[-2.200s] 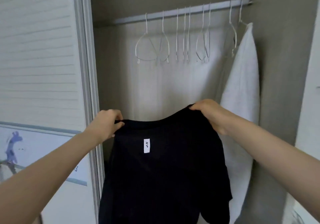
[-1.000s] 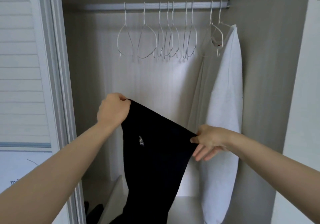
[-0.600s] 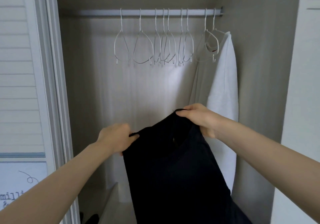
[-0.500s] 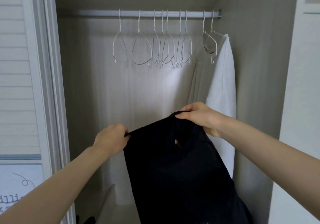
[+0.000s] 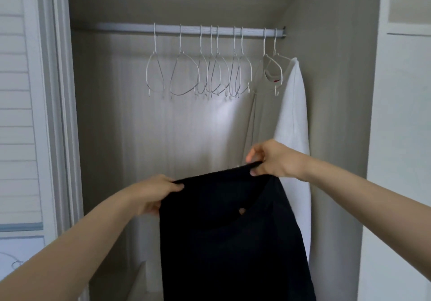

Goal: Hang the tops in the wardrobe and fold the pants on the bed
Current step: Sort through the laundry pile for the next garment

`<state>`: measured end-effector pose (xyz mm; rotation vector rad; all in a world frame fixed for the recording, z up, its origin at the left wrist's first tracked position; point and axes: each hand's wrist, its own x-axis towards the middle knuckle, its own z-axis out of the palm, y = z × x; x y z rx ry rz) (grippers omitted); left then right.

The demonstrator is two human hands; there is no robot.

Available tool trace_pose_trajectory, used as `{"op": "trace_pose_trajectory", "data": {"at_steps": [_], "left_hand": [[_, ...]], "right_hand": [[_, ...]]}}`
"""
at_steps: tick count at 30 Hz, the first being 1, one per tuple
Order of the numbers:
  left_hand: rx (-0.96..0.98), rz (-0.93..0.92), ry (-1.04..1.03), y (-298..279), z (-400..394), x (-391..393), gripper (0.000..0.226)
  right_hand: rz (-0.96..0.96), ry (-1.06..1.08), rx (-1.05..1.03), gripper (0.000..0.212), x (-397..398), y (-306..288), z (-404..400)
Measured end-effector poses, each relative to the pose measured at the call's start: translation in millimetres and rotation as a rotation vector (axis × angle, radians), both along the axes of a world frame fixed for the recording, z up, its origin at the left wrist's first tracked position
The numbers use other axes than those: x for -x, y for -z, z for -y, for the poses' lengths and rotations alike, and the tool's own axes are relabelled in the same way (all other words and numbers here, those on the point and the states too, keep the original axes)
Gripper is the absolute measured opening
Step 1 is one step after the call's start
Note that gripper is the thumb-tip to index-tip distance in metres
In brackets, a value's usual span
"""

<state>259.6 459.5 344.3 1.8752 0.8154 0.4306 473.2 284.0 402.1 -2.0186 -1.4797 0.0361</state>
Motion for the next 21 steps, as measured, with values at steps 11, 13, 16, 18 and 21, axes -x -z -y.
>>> {"op": "trace_pose_trajectory", "data": {"at_steps": [11, 13, 16, 18, 21], "left_hand": [[0.53, 0.485, -0.029, -44, -41, 26, 0.022], [0.512, 0.477, 0.025, -49, -42, 24, 0.025], [0.476, 0.483, 0.052, -61, -45, 18, 0.023], [0.43, 0.494, 0.014, -73, -48, 9, 0.021], [0.294, 0.493, -0.055, -93, -48, -11, 0.009]], "right_hand": [[-0.129, 0.238, 0.304, 0.006, -27, 6, 3], [-0.047, 0.257, 0.441, 0.019, -25, 4, 0], [-0.047, 0.124, 0.656, 0.037, -20, -16, 0], [-0.073, 0.054, 0.559, 0.032, -17, -39, 0], [-0.009, 0.084, 0.11, 0.013, -19, -79, -13]]}}
